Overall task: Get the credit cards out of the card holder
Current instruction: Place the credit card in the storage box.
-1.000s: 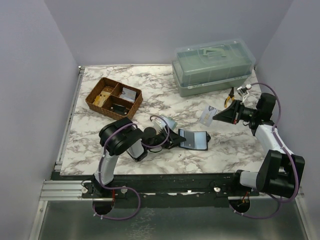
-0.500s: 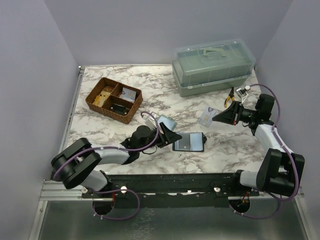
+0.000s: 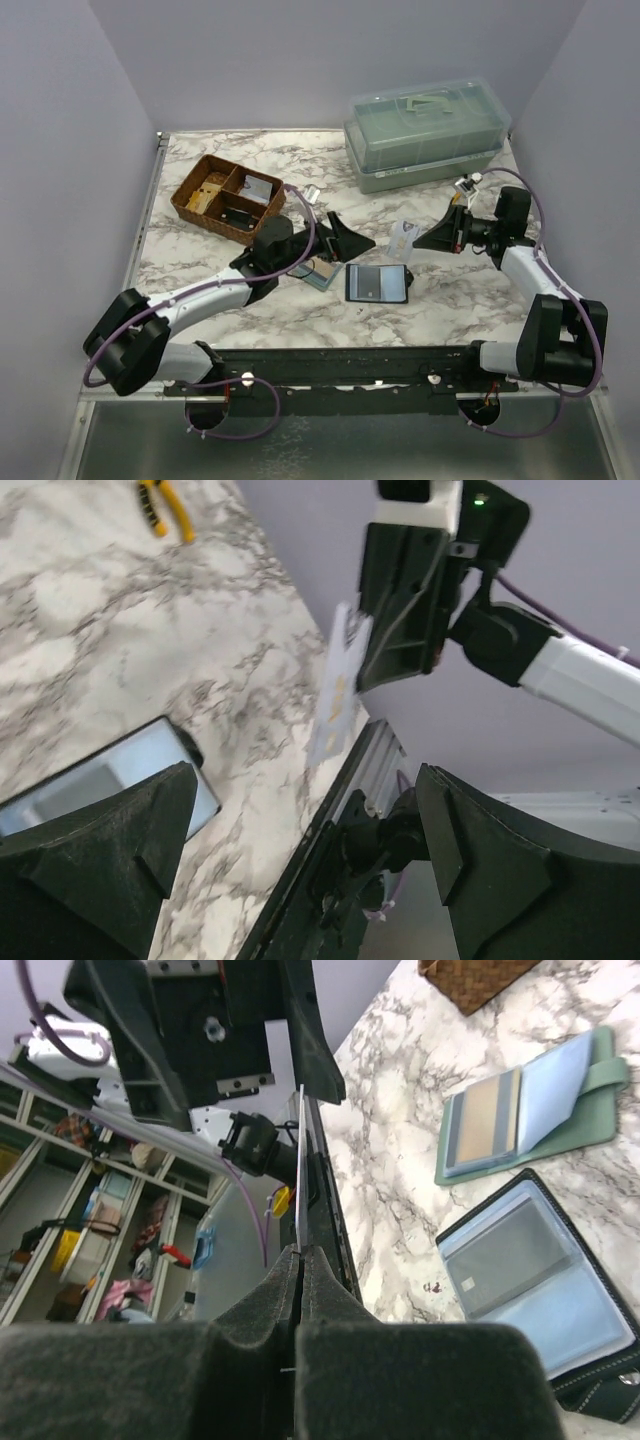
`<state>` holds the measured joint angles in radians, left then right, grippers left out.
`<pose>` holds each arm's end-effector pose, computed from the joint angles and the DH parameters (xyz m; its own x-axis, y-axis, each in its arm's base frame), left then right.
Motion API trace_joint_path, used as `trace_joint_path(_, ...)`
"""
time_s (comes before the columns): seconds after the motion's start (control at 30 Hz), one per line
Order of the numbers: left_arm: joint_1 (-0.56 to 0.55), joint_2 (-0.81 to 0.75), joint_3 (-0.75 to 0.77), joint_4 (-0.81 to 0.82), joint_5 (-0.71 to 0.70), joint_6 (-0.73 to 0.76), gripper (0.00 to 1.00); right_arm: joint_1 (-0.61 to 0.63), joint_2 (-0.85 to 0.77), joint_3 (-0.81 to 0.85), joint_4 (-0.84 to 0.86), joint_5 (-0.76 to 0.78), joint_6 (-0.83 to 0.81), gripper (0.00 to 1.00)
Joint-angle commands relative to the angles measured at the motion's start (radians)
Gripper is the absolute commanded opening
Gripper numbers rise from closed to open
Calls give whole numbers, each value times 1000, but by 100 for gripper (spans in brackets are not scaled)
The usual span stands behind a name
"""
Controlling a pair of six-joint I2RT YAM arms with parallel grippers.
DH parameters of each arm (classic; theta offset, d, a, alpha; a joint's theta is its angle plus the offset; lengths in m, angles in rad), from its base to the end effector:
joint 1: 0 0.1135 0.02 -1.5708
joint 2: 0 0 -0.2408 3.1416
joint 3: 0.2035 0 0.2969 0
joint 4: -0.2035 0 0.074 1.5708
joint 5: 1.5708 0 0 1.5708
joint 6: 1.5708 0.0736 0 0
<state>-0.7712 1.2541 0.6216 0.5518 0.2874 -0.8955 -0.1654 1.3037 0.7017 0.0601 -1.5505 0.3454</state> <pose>0.2430 -0.2653 0.2072 -0.7160 -0.3479 -0.6053 0.4994 0.3506 -0.7923 0.3029 0.0240 0.1916 -0.7636 0.1344 -0.6315 -0.6196 0.1228 0.7753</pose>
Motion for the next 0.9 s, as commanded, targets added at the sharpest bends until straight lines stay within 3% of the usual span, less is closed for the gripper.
trace_joint_path(0.0, 3, 126, 132, 77, 183, 44, 99, 40, 20, -13, -6, -101, -27, 0)
trace_joint_path(0.17, 3, 242, 235, 106, 270, 6, 93, 63, 35, -8, -13, -108, -38, 0)
trace_joint_path(0.43, 2, 368, 288, 111, 344, -61, 65, 70, 47, 0, -28, -121, -54, 0)
trace_joint_path(0.53, 2, 403, 301, 145, 388, -87, 49, 72, 56, 2, -28, -120, -55, 0)
trace_joint_path(0.57, 2, 413, 303, 171, 407, -104, 37, 71, 59, 2, -29, -119, -55, 0)
trace_joint_path(0.63, 4, 429, 308, 216, 439, -132, 2, 71, 64, 3, -29, -121, -56, 0)
trace_joint_path(0.67, 3, 432, 309, 226, 444, -139, 0, 72, 66, 5, -29, -121, -58, 0)
trace_joint_path(0.7, 3, 429, 304, 232, 442, -140, 0, 73, 65, 7, -32, -122, -63, 7)
trace_joint_path(0.77, 11, 402, 276, 235, 407, -135, 0, 73, 56, 19, -71, -110, -101, 35)
trace_joint_path(0.87, 37, 324, 189, 235, 316, -129, 0, 71, 31, 86, -312, -39, -301, 61)
